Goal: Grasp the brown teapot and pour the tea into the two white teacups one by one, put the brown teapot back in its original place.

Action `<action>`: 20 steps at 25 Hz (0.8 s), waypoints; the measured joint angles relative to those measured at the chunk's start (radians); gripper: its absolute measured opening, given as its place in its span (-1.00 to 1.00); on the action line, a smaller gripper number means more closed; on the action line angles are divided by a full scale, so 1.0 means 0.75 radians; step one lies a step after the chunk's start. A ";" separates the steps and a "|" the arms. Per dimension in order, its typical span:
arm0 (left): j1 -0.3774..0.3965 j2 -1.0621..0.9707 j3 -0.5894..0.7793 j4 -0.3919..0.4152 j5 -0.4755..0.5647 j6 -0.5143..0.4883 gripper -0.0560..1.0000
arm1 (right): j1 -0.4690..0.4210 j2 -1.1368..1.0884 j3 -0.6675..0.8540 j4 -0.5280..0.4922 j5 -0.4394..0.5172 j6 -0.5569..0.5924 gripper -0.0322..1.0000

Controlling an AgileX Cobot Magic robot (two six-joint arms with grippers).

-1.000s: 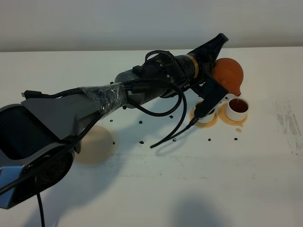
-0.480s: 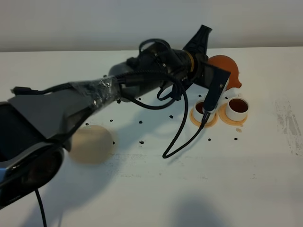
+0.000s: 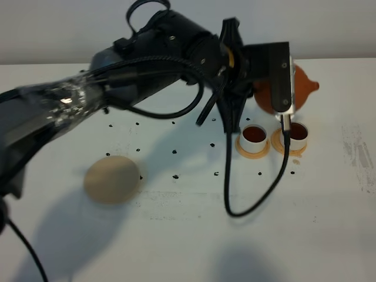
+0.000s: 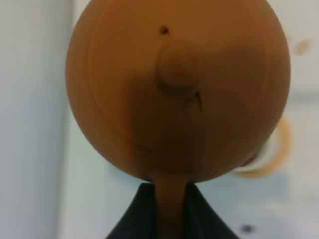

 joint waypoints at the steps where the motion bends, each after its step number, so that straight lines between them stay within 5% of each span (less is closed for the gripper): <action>1: -0.003 -0.026 0.055 -0.026 -0.005 -0.005 -0.73 | 0.000 0.000 0.000 0.000 0.000 0.000 -0.05; 5: -0.014 -0.124 0.225 -0.104 -0.004 -0.044 -0.73 | 0.000 0.000 0.000 0.000 0.000 0.000 -0.05; 12: -0.031 -0.145 0.323 -0.152 0.056 -0.319 -0.73 | 0.000 0.000 0.000 0.000 0.000 0.000 -0.05; 20: -0.086 -0.031 0.331 -0.179 0.053 -0.367 -0.73 | 0.000 0.000 0.000 0.000 0.000 0.000 -0.05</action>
